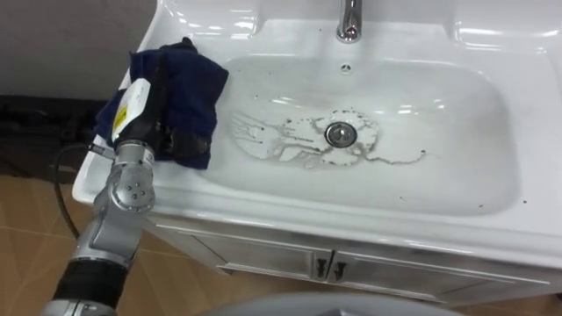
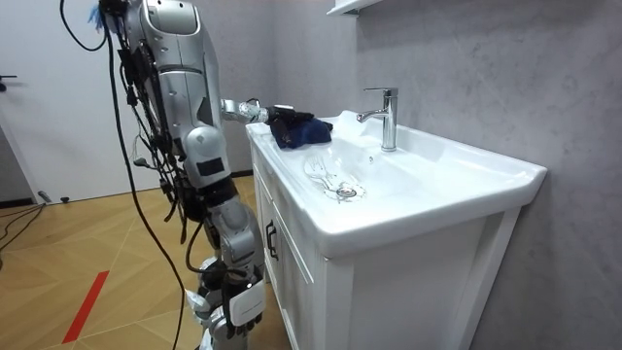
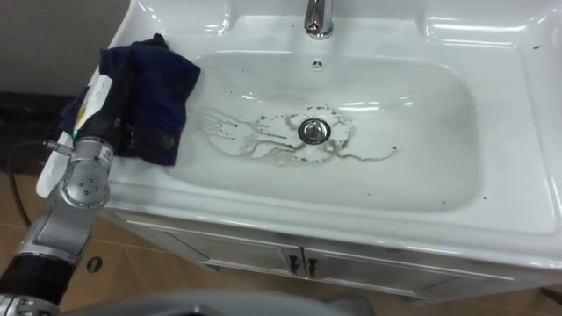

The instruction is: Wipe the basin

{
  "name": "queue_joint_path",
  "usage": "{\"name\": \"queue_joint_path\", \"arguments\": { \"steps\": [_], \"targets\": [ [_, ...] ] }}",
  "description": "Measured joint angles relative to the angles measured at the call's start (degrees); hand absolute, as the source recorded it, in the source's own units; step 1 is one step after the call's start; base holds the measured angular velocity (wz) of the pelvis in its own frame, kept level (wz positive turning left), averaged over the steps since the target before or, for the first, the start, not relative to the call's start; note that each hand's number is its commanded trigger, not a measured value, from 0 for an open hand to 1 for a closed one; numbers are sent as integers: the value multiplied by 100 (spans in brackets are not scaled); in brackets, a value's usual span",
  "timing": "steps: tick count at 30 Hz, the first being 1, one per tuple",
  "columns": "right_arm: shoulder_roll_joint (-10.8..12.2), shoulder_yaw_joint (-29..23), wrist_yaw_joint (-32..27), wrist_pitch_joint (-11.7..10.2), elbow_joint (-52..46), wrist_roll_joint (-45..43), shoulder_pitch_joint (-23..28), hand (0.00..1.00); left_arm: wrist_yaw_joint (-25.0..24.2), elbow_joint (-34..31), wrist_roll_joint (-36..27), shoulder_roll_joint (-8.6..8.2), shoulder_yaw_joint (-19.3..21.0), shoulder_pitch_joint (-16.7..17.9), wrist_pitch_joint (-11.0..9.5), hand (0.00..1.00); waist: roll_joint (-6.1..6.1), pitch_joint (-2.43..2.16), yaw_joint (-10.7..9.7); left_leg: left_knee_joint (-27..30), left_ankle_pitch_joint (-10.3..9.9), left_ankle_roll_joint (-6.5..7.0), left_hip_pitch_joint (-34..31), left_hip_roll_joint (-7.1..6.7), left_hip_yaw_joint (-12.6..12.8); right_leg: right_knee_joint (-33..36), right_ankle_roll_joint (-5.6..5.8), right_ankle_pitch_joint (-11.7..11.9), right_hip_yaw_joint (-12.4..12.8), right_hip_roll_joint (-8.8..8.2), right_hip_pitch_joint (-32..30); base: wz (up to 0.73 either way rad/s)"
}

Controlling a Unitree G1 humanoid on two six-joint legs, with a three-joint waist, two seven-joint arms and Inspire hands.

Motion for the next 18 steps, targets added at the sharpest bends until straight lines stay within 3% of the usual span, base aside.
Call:
{"name": "queue_joint_path", "arguments": {
  "steps": [6, 10, 12, 13, 14, 18],
  "targets": [
    [4, -67, -3, 204, -18, -269, 4, 0, -32, 402, 584, -51, 57, -96, 27, 0, -44, -39, 31, -63, 19, -56, 82, 20, 145, -2, -14, 3, 10, 36, 12, -14],
    [8, -291, 0, 389, -26, -524, -9, 0, -66, 784, 844, -179, 142, -239, 67, 0, -67, -77, 95, -81, 42, -88, 155, 32, 237, -21, -108, -29, 81, 46, 37, -14],
    [8, -292, 0, 449, -79, -592, -14, 0, -99, 849, 898, -225, 156, -241, 140, 64, -64, -105, 91, -96, 52, -101, 193, 42, 274, -25, -130, -45, 100, 49, 45, -10],
    [8, -292, 1, 516, -141, -634, -17, 0, -123, 862, 923, -236, 156, -244, 174, 73, -63, -111, 92, -96, 57, -108, 197, 49, 285, -19, -138, -50, 105, 51, 39, -5],
    [8, -293, 1, 564, -220, -694, -16, 0, -155, 862, 975, -252, 157, -266, 233, 100, -62, -111, 92, -96, 63, -113, 198, 55, 290, -13, -139, -51, 107, 55, 34, -4],
    [8, -409, 2, 652, -278, -793, -90, 0, -238, 865, 1026, -279, 223, -327, 357, 100, -60, -116, 106, -164, 91, -135, 260, 65, 328, 6, -154, -59, 162, 68, 38, -6]
  ]
}}
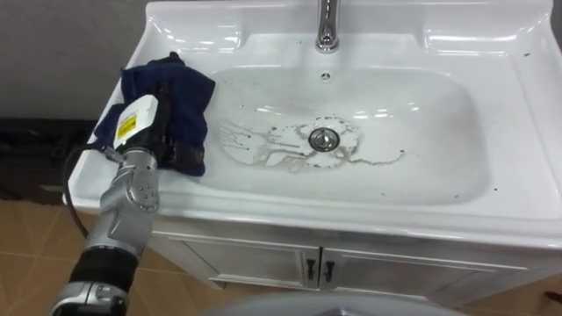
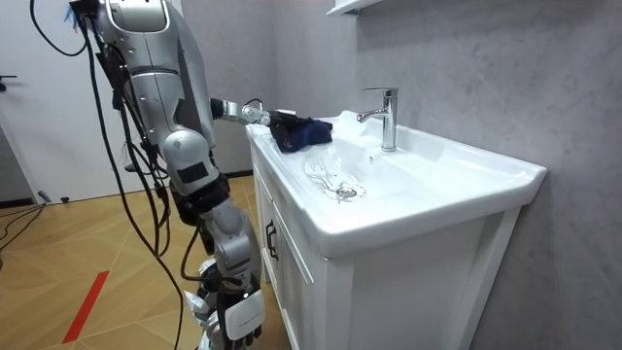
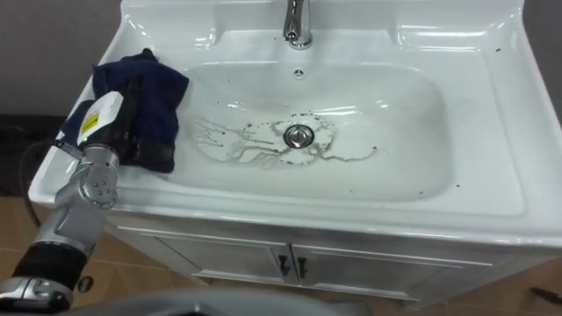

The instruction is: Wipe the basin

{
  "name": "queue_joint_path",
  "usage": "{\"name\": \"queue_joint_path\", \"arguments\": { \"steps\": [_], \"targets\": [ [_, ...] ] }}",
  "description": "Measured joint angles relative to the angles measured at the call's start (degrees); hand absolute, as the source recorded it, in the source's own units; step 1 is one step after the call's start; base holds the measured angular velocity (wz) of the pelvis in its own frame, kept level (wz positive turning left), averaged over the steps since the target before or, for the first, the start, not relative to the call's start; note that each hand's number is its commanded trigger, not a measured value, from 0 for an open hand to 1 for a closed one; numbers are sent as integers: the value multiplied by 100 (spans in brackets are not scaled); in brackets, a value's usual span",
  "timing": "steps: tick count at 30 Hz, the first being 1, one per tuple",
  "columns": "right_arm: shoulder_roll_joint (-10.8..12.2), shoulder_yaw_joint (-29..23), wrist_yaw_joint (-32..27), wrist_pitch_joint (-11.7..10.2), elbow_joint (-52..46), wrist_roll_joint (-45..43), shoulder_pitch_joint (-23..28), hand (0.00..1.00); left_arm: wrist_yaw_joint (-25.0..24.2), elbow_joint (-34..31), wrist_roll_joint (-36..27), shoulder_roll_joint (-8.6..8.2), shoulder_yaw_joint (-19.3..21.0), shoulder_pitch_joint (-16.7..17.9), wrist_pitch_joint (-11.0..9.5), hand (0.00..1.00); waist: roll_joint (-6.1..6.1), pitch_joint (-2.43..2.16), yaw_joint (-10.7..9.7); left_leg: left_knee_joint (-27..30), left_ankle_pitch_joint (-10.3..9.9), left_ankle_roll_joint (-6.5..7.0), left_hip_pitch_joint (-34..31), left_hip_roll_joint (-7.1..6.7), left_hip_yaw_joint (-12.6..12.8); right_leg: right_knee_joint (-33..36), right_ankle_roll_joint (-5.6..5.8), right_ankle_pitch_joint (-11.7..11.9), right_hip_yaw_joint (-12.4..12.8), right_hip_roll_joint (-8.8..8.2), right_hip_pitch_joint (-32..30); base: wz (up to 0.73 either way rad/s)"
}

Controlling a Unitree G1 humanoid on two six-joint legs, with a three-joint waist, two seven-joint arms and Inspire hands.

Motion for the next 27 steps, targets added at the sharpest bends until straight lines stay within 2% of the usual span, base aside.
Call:
{"name": "queue_joint_path", "arguments": {
  "steps": [5, 13, 23, 27],
  "targets": [
    [0, -89, 0, 44, 5, -13, -69, 0, 22, 49, 143, -16, 288, -135, 0, 100, -14, -13, 11, -62, 25, -31, 153, 2, 12, -7, -36, -35, 4, 10, 108, -1],
    [0, -93, -3, 118, 16, -46, -78, 0, 42, 111, 138, -14, 534, -201, 0, 100, -18, -14, 26, -101, 43, -60, 270, 7, 43, -55, -58, -58, 55, 20, 182, -3],
    [2, -93, -4, 108, -33, -193, -89, 0, 42, 234, -44, 27, 725, -265, 0, 100, -17, -13, 73, -107, 43, -61, 315, 0, 61, -103, -59, -67, 61, 17, 269, 0],
    [2, -86, -27, 107, -39, -91, -89, 0, 44, 237, -478, 14, 725, -260, 0, 100, -18, -13, 168, -106, 42, -62, 340, 0, 74, -101, -56, -79, 78, 13, 265, 0]
  ]
}}
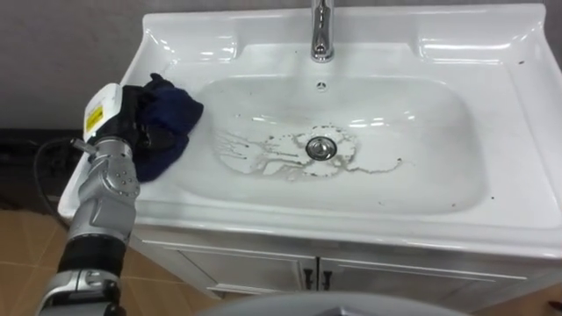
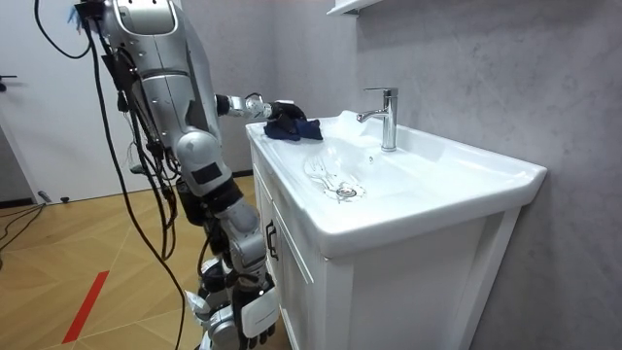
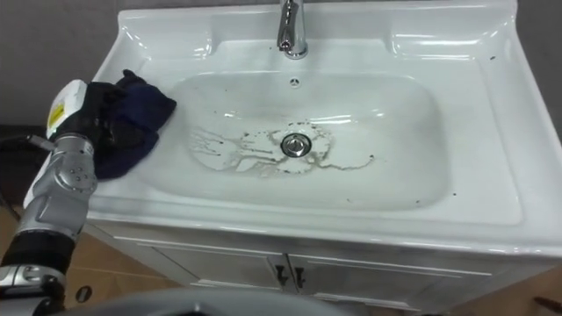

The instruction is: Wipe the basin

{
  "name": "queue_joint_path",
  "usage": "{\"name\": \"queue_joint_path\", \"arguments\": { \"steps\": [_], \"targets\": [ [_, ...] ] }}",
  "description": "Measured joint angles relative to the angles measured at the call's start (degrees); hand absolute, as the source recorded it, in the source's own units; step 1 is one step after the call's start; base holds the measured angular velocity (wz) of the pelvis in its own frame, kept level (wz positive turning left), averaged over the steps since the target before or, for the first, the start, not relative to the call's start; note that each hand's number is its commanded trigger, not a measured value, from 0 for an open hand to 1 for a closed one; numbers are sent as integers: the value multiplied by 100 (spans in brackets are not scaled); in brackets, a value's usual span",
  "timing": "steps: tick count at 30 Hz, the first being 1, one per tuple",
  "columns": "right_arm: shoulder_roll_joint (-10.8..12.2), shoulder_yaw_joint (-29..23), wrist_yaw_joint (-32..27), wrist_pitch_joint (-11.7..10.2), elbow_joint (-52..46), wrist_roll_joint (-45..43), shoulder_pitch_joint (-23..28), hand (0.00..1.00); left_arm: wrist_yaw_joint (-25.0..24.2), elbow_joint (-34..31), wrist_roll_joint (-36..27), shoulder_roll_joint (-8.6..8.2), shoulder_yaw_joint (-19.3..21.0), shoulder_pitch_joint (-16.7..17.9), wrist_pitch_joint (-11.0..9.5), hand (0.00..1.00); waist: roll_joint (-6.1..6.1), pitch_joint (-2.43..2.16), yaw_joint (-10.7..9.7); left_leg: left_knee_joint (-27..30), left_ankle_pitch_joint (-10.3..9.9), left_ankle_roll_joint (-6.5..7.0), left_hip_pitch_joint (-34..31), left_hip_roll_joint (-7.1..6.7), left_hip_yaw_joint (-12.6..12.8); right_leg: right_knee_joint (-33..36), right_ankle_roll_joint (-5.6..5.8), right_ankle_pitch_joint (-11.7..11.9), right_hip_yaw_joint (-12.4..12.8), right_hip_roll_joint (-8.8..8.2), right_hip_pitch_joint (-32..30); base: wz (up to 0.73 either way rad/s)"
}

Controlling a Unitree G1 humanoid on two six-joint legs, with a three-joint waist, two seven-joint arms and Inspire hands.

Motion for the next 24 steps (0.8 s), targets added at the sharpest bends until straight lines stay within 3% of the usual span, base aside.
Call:
{"name": "queue_joint_path", "arguments": {
  "steps": [8, 16, 24],
  "targets": [
    [-34, 11, -51, -33, 1, 174, 0, 0, 179, -19, -556, -40, -12, -26, -19, 100, 16, 2, 46, 28, 0, 0, -152, -20, -150, 12, 0, -9, -132, -16, -73, 7],
    [-76, 236, -31, -331, 3, 173, 0, 0, 189, -254, -653, -86, -20, 9, -136, 100, 9, 6, 44, 37, 0, 1, -245, -64, -300, -7, 9, -28, -253, -49, -89, 11],
    [-72, 343, -163, -586, 36, 378, -3, 0, 347, -882, -650, -87, -166, 202, -118, 100, -57, 93, 29, 117, 0, 2, -491, -81, -460, -91, 11, -23, -416, -55, -205, 12]
  ]
}}
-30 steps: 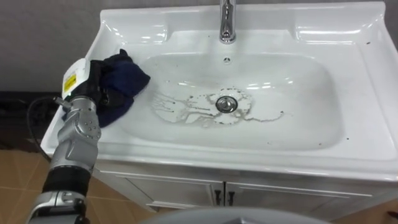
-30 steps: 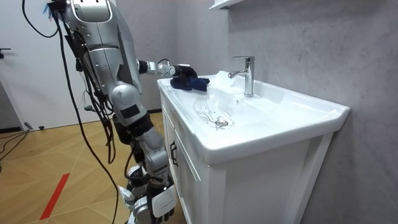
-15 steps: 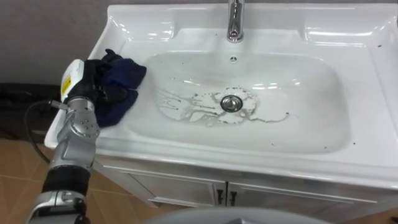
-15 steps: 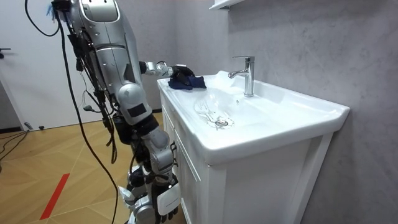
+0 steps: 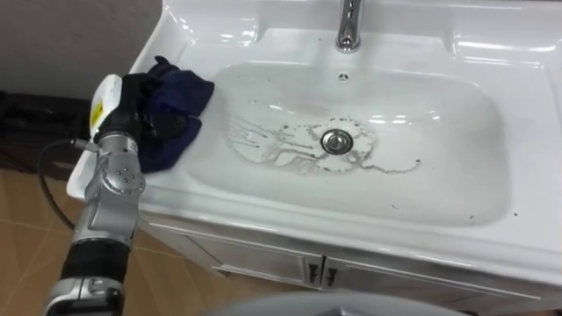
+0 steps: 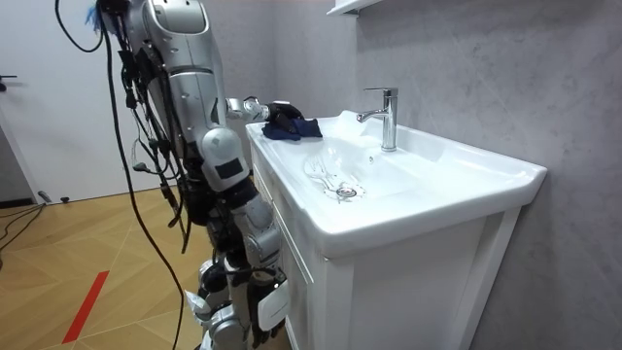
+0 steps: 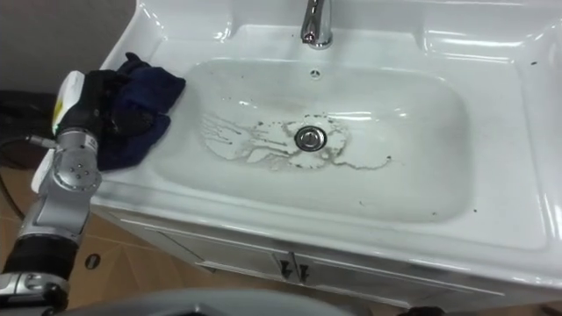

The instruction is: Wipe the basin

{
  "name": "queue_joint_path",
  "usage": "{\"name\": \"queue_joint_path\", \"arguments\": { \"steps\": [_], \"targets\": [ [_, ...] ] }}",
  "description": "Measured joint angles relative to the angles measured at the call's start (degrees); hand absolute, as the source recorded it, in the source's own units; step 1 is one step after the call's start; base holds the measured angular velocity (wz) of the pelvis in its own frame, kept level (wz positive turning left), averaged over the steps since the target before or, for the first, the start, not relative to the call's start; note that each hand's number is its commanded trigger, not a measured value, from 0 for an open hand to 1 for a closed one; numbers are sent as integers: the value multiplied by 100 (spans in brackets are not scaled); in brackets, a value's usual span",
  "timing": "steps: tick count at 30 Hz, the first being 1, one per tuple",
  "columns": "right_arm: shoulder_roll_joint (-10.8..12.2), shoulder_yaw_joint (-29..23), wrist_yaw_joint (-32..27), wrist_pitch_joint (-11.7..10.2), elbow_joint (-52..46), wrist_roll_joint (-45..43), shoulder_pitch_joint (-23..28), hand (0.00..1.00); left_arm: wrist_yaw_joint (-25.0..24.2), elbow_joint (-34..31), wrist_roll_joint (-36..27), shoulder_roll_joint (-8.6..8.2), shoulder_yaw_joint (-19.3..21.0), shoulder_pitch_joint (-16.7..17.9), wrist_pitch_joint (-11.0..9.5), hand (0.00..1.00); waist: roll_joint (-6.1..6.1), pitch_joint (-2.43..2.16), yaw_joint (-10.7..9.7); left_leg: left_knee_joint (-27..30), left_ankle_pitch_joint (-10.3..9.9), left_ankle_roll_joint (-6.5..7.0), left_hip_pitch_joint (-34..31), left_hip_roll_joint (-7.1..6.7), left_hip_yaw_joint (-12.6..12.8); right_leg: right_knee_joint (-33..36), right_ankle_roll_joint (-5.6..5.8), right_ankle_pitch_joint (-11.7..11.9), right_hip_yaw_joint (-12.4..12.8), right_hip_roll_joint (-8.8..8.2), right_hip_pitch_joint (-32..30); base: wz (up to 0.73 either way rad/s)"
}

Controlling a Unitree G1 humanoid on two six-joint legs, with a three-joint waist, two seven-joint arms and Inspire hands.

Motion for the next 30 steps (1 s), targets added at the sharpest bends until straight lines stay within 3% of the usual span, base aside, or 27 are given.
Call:
{"name": "queue_joint_path", "arguments": {
  "steps": [7, 14, 22, 28, 30],
  "targets": [
    [16, 109, 5, -224, 97, 227, 9, 0, 73, -923, 193, -2, -213, 317, 127, 100, -90, 52, -14, 8, 0, -3, -80, 4, -144, -3, -2, 1, -162, 0, -10, 11],
    [29, 98, -1, -381, 241, 451, -6, 0, 115, -1812, 561, 0, -301, 446, 127, 100, -138, 26, -122, 101, 0, -3, -219, 3, -231, 11, -11, 14, -218, -15, -73, 6],
    [28, 88, -20, -579, 288, 452, -4, 0, 203, -1883, 773, -3, -598, 414, 69, 100, -117, 37, -316, 111, 0, -4, -238, 8, -275, 8, -11, 15, -313, -22, -71, 4],
    [13, 100, -18, -615, 279, 456, 4, 0, 203, -1887, 767, -3, -957, 312, -45, 100, -39, 83, -369, 162, -10, 1, -271, 23, -257, 93, -11, 15, -281, -51, -119, -1],
    [9, 106, 3, -610, 279, 455, 3, 0, 203, -1887, 767, -4, -1036, 255, -76, 100, 5, 64, -374, 178, -11, 1, -346, 32, -242, 136, -11, 15, -254, -50, -192, -3]
  ]
}}
